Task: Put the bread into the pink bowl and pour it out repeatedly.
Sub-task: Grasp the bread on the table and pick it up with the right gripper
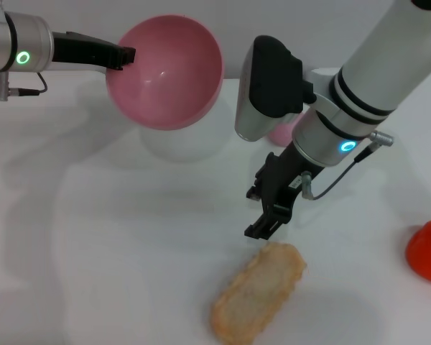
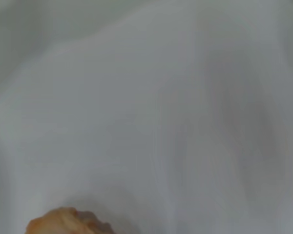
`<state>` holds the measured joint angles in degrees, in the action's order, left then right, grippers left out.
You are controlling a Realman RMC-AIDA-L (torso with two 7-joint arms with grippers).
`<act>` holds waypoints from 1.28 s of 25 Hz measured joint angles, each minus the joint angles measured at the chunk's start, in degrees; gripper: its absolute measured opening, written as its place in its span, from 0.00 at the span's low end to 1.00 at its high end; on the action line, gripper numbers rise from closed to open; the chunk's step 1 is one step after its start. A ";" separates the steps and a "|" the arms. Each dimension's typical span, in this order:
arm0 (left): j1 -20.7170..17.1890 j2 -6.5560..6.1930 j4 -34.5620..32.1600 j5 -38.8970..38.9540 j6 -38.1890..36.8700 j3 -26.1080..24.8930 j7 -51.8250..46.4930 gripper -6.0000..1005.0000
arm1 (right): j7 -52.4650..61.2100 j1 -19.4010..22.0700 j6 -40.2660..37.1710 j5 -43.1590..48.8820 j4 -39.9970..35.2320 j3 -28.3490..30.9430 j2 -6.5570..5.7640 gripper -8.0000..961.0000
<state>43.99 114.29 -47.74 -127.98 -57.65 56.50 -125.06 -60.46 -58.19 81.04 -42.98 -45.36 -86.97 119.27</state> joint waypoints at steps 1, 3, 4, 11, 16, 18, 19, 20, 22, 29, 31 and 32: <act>0.01 -0.01 0.01 0.00 0.00 0.00 0.00 0.06 | 0.03 0.01 0.32 0.00 -0.59 0.00 0.00 0.73; 0.02 -0.02 0.01 0.00 0.01 0.00 0.00 0.06 | 0.08 0.01 1.30 -0.01 -1.51 -0.01 0.00 0.73; 0.02 -0.02 0.01 0.00 0.02 0.00 0.00 0.06 | 0.08 0.01 1.90 -0.09 -1.83 -0.02 0.02 0.73; 0.03 -0.05 0.31 0.00 0.19 0.01 -0.06 0.06 | 0.02 -0.06 4.49 -2.91 -2.16 -2.75 0.08 0.73; -0.01 -0.05 0.52 0.01 0.37 0.01 -0.01 0.06 | -0.01 -0.03 5.10 -3.16 -2.19 -3.82 0.03 0.73; -0.05 -0.05 0.55 0.02 0.41 0.01 0.00 0.06 | -0.01 0.02 5.14 -3.18 -2.19 -4.15 0.02 0.73; -0.08 -0.05 0.55 0.02 0.49 0.00 0.00 0.06 | -0.01 0.04 5.15 -3.19 -2.17 -4.27 0.01 0.73; -0.09 -0.05 0.55 0.02 0.53 0.01 0.00 0.06 | -0.01 0.04 5.15 -3.19 -2.12 -4.38 0.01 0.73; -0.10 -0.05 0.55 0.02 0.71 0.01 0.00 0.06 | -0.01 0.08 5.16 -3.23 -1.90 -4.57 0.00 0.73; -0.04 -0.05 0.55 0.02 0.83 0.01 0.00 0.06 | -0.02 0.41 5.19 -3.63 -0.77 -5.18 0.09 0.73; -0.04 -0.03 0.54 0.02 0.83 0.01 0.00 0.06 | -0.01 0.72 5.19 -3.65 -0.60 -5.20 0.13 0.73; -0.04 -0.02 0.54 0.02 0.83 0.04 0.00 0.06 | -0.01 0.72 5.19 -3.65 -0.60 -5.20 0.13 0.73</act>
<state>43.95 114.28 -47.19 -127.96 -56.82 56.54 -125.06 -60.47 -57.47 86.22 -46.64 -45.96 -92.17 119.40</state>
